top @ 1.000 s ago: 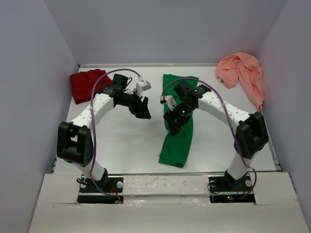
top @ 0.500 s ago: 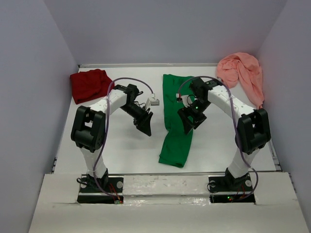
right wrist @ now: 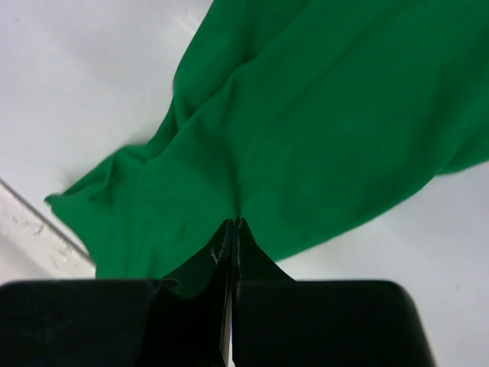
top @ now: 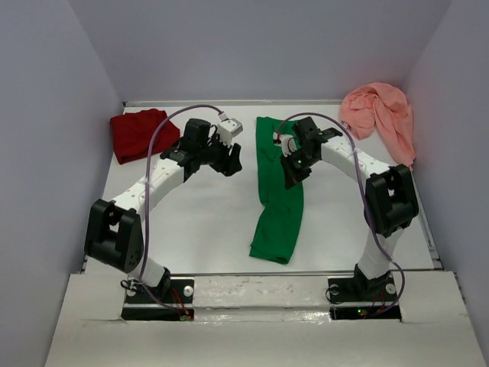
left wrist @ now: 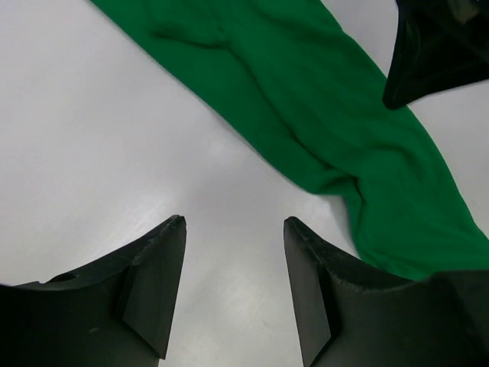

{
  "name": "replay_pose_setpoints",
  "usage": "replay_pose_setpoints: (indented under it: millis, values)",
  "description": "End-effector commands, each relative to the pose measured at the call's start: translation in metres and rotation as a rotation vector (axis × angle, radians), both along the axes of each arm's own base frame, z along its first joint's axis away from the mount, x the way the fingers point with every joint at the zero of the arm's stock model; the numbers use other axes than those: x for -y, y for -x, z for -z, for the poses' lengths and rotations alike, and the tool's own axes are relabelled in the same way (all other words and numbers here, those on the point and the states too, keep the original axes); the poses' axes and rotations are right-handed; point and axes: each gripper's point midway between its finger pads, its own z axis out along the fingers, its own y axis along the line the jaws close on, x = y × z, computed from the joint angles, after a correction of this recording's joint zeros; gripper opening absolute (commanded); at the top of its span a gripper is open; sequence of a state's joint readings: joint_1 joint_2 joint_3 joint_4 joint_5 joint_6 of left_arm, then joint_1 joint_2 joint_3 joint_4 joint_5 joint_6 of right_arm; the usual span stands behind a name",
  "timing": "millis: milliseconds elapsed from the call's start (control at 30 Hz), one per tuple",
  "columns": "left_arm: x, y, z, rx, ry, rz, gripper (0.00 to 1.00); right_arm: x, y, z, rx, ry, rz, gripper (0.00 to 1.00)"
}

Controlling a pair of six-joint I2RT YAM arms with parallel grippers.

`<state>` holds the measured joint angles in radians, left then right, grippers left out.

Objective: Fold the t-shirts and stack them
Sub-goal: Rotate the tshirt 90 degrees

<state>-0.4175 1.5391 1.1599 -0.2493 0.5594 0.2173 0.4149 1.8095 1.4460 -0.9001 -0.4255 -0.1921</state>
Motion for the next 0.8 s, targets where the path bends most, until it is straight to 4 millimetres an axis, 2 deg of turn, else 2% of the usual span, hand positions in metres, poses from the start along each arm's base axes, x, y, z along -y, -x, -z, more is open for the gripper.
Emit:
replay_pose_setpoints:
  millis: [0, 67, 100, 133, 200, 267, 333, 367, 400, 467, 533, 567, 600, 633, 733, 767]
  values:
    - [-0.01, -0.061, -0.05, 0.253, 0.088, -0.272, 0.63, -0.017, -0.068, -0.008, 0.19, -0.053, 0.059, 0.0]
    - [-0.016, -0.064, -0.048, 0.276, 0.097, -0.315, 0.63, -0.017, -0.09, 0.001, 0.213, -0.043, 0.097, 0.0]
    - [-0.017, -0.068, -0.059, 0.317, 0.121, -0.327, 0.63, -0.019, -0.096, 0.003, 0.218, -0.046, 0.098, 0.0]
    - [-0.02, -0.071, -0.061, 0.331, 0.13, -0.359, 0.63, -0.023, -0.108, -0.001, 0.242, -0.054, 0.107, 0.0]
    - [-0.022, -0.071, -0.065, 0.354, 0.151, -0.374, 0.63, -0.015, -0.134, 0.006, 0.287, -0.033, 0.162, 0.0]
    - [-0.023, -0.07, -0.067, 0.362, 0.166, -0.387, 0.63, -0.017, -0.153, -0.001, 0.328, -0.053, 0.193, 0.0]
    - [-0.024, -0.067, -0.069, 0.37, 0.181, -0.391, 0.63, -0.005, -0.178, -0.002, 0.382, -0.05, 0.25, 0.0]
    - [-0.024, -0.065, -0.068, 0.367, 0.18, -0.388, 0.63, -0.006, -0.192, -0.012, 0.43, -0.056, 0.267, 0.0]
    - [-0.025, -0.065, -0.068, 0.369, 0.179, -0.394, 0.63, -0.004, -0.2, -0.008, 0.448, -0.035, 0.277, 0.0]
    - [-0.026, -0.064, -0.064, 0.365, 0.177, -0.393, 0.63, -0.001, -0.218, -0.017, 0.506, -0.041, 0.296, 0.0]
    - [-0.026, -0.064, -0.063, 0.367, 0.177, -0.394, 0.63, -0.004, -0.226, -0.01, 0.501, -0.046, 0.299, 0.0]
    - [-0.026, -0.063, -0.065, 0.372, 0.183, -0.391, 0.63, -0.006, -0.232, -0.015, 0.513, -0.052, 0.306, 0.0]
    - [-0.026, -0.063, -0.065, 0.372, 0.181, -0.394, 0.63, -0.002, -0.236, -0.011, 0.507, -0.049, 0.32, 0.0]
    - [-0.026, -0.063, -0.065, 0.354, 0.196, -0.409, 0.63, -0.003, -0.237, -0.002, 0.492, -0.046, 0.321, 0.0]
    - [-0.027, -0.064, -0.072, 0.363, 0.207, -0.426, 0.63, -0.007, -0.24, 0.006, 0.47, -0.056, 0.323, 0.0]
    - [-0.027, -0.064, -0.072, 0.362, 0.21, -0.427, 0.63, -0.008, -0.24, 0.016, 0.446, -0.056, 0.324, 0.0]
